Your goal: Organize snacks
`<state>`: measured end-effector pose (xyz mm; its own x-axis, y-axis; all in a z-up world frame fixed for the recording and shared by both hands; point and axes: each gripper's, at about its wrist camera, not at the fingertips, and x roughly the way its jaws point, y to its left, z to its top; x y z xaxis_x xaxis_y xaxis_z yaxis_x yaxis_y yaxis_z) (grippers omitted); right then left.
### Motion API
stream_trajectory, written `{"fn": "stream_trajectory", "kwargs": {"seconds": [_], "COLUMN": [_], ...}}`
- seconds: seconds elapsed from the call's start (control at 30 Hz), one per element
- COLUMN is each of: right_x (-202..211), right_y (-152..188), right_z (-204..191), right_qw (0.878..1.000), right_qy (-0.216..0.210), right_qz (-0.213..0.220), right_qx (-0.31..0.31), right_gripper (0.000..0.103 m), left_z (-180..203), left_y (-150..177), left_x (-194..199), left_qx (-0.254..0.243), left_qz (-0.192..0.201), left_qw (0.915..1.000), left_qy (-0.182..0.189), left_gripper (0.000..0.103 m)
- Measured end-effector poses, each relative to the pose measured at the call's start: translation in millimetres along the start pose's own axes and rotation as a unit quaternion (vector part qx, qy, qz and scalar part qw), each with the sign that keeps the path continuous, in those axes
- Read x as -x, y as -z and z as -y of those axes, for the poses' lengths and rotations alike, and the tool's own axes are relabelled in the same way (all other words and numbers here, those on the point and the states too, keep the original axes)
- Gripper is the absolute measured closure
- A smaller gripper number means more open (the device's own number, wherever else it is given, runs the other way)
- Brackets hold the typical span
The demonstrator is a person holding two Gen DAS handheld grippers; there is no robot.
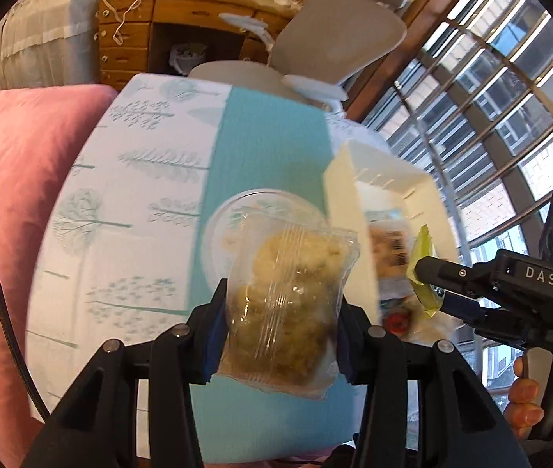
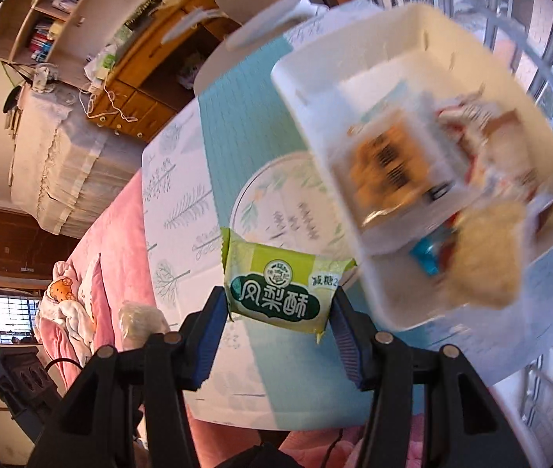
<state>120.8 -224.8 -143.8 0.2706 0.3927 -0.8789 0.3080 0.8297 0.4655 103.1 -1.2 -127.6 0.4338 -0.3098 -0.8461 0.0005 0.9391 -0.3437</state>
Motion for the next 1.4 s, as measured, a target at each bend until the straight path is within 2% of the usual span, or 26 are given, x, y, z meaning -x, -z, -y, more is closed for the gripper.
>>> {"fn": "stream_trajectory", "kwargs": {"seconds": [0.37,0.67,0.7,0.73,0.77,0.87,1.1,1.3,1.4], "right_x": [51,72,72,72,71,63,52,47,45], "right_y": [-42,-71,-73,-75,-77,-82,-82,-59,-42], "right_z": [68,118,124,128,133,141,141,134,132], "right_qw": [0.999,0.999,0.999,0.999,0.999,0.999,0.999,0.999,0.999], "right_qy": [0.005,0.013,0.011,0.008,0.004,-0.016,-0.035,-0.036,-0.028], "right_qz": [0.034,0.046,0.047,0.048,0.049,0.043,0.02,0.007,0.006], "right_qx": [0.008,0.006,0.002,-0.001,-0.004,-0.013,-0.02,-0.019,-0.03], "right_gripper": [0.05,0.048,0.048,0.048,0.046,0.041,0.033,0.022,0.019], "left_z": [96,148,150,153,157,160,143,110,92], "left_y": [1,6,7,8,11,16,19,23,25], "left_x": [-31,-69,-73,-77,-80,-79,-55,-35,-27], "left_qx": [-0.023,-0.033,-0.035,-0.039,-0.045,-0.051,-0.026,0.004,0.008], "left_qz": [0.02,0.012,0.008,0.002,-0.003,0.0,0.007,-0.001,-0.017], "left_qw": [0.9986,0.9967,0.9965,0.9961,0.9952,0.995,0.9987,0.9998,0.9997], "left_qy": [0.042,0.073,0.075,0.079,0.087,0.086,0.044,0.018,0.013], "left_gripper": [0.058,0.058,0.05,0.034,0.028,0.025,0.016,0.016,0.016]}}
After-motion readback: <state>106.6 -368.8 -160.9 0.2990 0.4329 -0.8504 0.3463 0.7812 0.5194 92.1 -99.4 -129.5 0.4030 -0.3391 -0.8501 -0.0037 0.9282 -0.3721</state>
